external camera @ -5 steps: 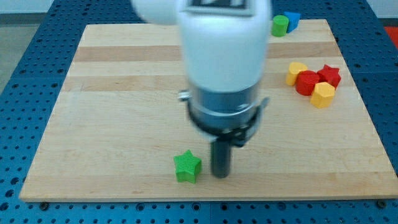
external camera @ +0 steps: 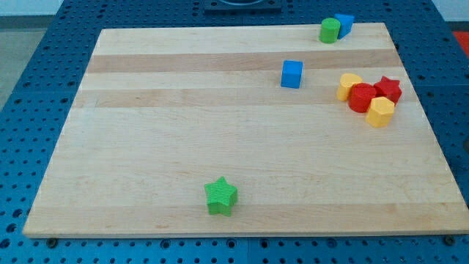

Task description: Push the blue triangle towards the center of the board

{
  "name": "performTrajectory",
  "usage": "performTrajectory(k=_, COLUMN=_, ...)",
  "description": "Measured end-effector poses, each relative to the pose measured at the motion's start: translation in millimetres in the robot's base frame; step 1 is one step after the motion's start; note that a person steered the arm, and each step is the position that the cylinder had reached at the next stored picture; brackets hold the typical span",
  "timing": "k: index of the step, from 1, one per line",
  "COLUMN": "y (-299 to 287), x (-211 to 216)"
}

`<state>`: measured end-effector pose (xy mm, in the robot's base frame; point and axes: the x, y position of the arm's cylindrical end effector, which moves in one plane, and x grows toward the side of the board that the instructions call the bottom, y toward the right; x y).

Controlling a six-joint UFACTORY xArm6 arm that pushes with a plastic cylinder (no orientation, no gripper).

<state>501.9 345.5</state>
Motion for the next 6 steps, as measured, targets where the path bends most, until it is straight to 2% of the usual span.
performTrajectory(k=1, y=0.0, x=0.0)
performTrajectory(k=2, y=-9.4, x=-31.5)
performTrajectory(k=3, y=-43.0, x=-94.0)
performTrajectory(k=4, y=-49.3, x=-171.3)
performTrajectory(k=6, y=-63.5, x=-273.6)
